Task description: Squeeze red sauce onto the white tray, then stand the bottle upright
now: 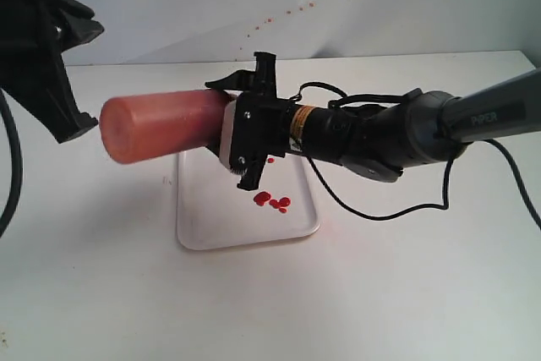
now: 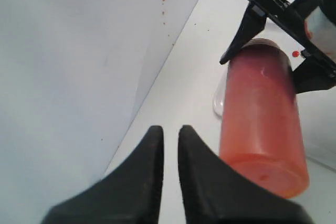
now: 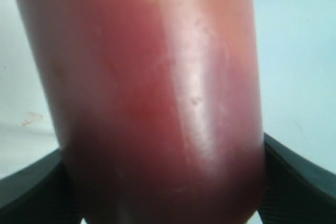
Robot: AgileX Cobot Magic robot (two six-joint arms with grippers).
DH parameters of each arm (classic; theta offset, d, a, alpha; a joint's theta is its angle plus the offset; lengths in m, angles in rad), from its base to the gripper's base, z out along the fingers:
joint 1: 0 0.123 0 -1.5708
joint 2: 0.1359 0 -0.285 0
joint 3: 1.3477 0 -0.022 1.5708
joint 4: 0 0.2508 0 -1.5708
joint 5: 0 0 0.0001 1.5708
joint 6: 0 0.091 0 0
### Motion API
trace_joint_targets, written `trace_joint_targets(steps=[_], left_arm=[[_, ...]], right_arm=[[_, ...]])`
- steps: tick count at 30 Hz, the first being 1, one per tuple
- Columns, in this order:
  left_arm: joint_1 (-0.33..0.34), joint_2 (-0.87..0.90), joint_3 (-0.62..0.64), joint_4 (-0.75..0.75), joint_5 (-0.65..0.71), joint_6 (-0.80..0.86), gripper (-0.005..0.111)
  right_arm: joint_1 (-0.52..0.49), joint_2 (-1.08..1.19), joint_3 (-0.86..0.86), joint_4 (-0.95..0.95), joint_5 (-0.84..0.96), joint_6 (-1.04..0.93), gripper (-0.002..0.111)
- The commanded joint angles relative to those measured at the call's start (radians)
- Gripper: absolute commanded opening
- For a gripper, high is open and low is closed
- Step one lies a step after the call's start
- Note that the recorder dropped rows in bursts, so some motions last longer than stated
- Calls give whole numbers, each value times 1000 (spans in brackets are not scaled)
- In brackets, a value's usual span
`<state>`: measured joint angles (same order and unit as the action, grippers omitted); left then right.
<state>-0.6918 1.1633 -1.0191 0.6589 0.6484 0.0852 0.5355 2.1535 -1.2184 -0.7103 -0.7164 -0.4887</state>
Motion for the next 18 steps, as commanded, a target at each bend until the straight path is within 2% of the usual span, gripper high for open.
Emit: trace_joint_targets(steps=[1,2,4,6,11,18], left_arm=[[-5,0,4,-6,56,-5,36],[-5,0,4,-35,86,-7,45],[-5,0,4,-102,144,-7,52],[-5,0,4,-149,193,-7,52],[-5,0,4,-180,257,-5,52],[-5,0,45,-353,282,55,52]], right_arm=[[45,-22,-5,154,10,-335,0],[61,-22,-5,241,21,-503,0],[85,-22,-5,378,21,-730,0],[103,-35,-5,410,23,-895,0],[126,-76,-5,440,48,-1131,0],[218,-117,55,717,-13,-1614,0]])
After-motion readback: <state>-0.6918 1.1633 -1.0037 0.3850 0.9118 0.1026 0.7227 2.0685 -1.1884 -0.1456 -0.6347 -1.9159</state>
